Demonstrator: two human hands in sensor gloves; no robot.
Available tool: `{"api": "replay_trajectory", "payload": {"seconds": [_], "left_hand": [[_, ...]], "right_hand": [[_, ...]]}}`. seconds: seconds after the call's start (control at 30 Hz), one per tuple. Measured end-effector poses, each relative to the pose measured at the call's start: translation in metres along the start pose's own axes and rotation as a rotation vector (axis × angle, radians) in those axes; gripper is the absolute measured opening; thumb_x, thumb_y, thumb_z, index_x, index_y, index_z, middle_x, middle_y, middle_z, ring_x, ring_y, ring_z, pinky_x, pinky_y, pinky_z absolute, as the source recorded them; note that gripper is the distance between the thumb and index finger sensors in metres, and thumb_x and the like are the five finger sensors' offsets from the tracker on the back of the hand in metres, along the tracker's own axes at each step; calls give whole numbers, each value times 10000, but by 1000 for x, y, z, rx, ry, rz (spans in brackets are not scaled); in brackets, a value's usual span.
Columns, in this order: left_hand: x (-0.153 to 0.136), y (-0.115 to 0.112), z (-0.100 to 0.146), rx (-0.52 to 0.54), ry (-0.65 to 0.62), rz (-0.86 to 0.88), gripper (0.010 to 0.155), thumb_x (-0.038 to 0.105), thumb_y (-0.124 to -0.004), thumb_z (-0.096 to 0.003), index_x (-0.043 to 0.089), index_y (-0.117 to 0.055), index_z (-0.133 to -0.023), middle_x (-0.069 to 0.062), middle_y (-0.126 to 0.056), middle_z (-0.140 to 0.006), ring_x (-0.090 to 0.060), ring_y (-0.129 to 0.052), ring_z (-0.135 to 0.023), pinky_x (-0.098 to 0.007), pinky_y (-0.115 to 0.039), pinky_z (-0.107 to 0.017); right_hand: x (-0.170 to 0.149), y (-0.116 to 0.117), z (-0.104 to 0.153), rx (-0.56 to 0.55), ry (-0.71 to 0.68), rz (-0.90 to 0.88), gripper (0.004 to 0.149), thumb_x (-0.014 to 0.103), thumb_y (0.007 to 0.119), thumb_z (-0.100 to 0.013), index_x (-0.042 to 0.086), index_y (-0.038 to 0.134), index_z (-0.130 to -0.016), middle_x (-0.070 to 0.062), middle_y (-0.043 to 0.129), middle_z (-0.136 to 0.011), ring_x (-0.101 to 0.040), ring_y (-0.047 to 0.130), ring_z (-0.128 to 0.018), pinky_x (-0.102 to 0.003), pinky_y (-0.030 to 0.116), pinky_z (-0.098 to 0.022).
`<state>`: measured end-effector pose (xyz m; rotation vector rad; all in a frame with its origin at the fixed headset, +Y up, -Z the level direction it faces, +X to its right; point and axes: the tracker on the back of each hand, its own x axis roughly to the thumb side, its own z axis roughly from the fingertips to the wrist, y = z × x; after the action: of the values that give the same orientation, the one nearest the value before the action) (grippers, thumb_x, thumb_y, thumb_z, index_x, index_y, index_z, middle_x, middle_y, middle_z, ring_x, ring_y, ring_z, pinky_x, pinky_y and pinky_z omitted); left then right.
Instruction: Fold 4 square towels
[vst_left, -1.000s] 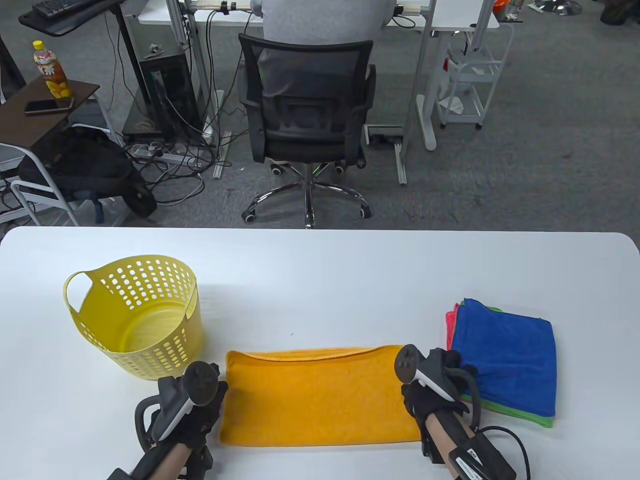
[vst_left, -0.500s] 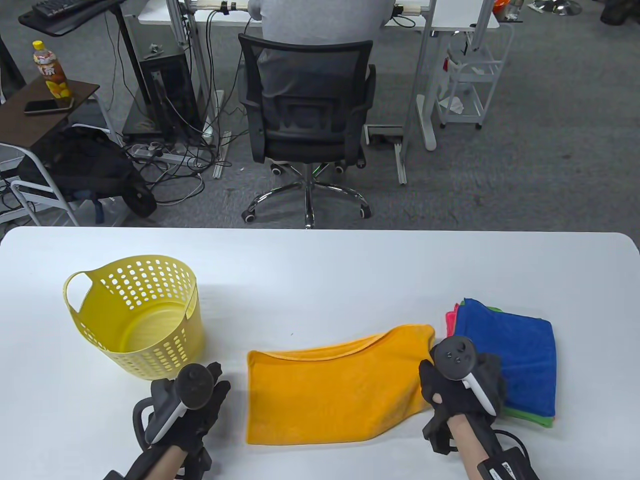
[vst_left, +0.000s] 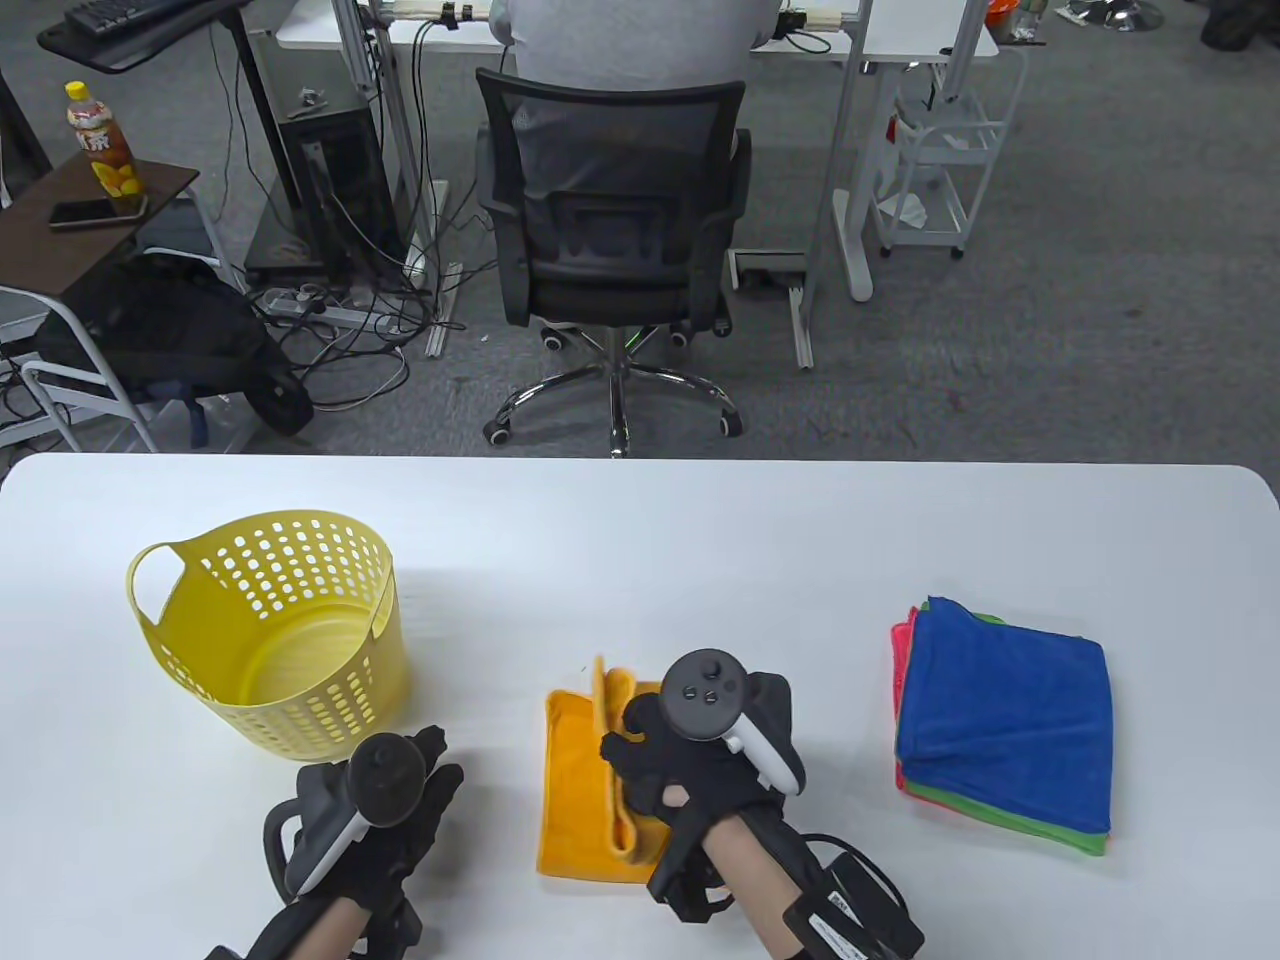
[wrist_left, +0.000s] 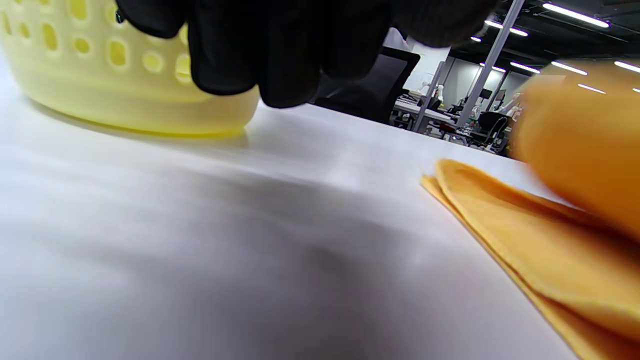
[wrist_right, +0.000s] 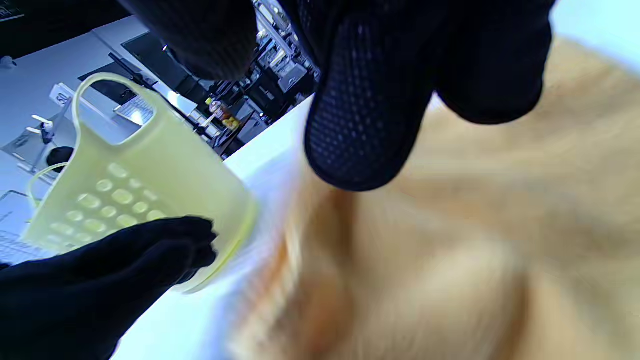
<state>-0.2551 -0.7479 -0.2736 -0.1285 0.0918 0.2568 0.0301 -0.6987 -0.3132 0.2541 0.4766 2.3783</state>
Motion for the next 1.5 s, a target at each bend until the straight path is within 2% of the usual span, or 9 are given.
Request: {"api": "replay_trajectory", "payload": {"seconds": [0.23, 0.33, 0.47, 0.63, 0.73, 0.83, 0.97, 1.33, 1.5], "left_hand": [[-1, 0, -1, -10, -6, 7, 598, 565, -670, -527, 312, -706, -1068, -34, -809, -1081, -336, -802, -1029, -535, -579, -826], [0, -2, -2, -16, -11, -10, 598, 565, -670, -527, 313, -704, -1069, -35, -806, -1084, -334, -802, -1030, -534, -578, -827], [0, -5, -3, -20, -10, -32, 598, 565, -669, -527, 315, -702, -1070, -37, -807, -1083, -334, -800, -1031, -534, -578, -828], [0, -7, -2, -18, -11, -46, 597, 566, -668, -527, 315, -704, -1068, -36, -806, -1084, -333, -801, -1031, -534, -578, -827], [1, -8, -2, -16, -15, -50, 598, 566, -666, -528, 316, -702, -1069, -36, -806, -1084, -333, -801, -1030, -533, -578, -828], [2, -9, -3, -26, -19, -54, 598, 569, -662, -528, 318, -699, -1071, -37, -803, -1086, -330, -799, -1033, -532, -577, -829], [1, -13, -5, -43, -16, -65, 604, 572, -657, -529, 320, -685, -1078, -6, -794, -1093, -328, -795, -1036, -531, -573, -832], [1, -17, -5, -22, 4, -108, 594, 569, -661, -527, 331, -699, -1070, -11, -801, -1089, -336, -799, -1032, -538, -570, -831], [2, -21, -6, -35, 6, -128, 596, 571, -660, -525, 332, -699, -1070, -44, -800, -1089, -334, -799, -1032, -537, -569, -831]], "right_hand": [[-69, -29, -3, -230, 311, 146, 621, 392, 720, -570, -54, 710, -1002, -437, 721, -952, -289, 1028, -454, -604, 790, -469], [-109, -10, -12, -98, 508, 292, 659, 444, 694, -575, -61, 713, -998, -429, 697, -929, -327, 902, -558, -632, 709, -511], [-119, 11, -29, -141, 497, 206, 698, 436, 730, -549, -93, 655, -998, -439, 633, -859, -299, 797, -618, -642, 641, -532], [-120, 15, -40, -299, 497, 174, 424, 255, 817, -505, 17, 831, -856, -376, 705, -803, -263, 810, -534, -620, 659, -481], [-122, 6, -28, -333, 384, 80, 408, 257, 694, -538, 85, 736, -905, -384, 700, -886, -316, 892, -590, -626, 728, -457], [-122, -19, -6, -400, 280, 45, 416, 247, 614, -558, 94, 645, -944, -364, 716, -936, -323, 1040, -478, -505, 933, -352], [-122, -65, 15, -543, 241, 259, 414, 241, 643, -562, 69, 684, -937, -240, 898, -616, -103, 982, -132, -294, 919, -92], [-96, -192, 41, -646, 241, 226, 407, 235, 687, -556, 73, 724, -928, -222, 918, -548, -129, 965, -89, -294, 888, -61], [-142, -243, 71, -741, 342, 94, 407, 236, 690, -558, 78, 722, -933, -227, 914, -559, -140, 963, -100, -304, 884, -72]]}}
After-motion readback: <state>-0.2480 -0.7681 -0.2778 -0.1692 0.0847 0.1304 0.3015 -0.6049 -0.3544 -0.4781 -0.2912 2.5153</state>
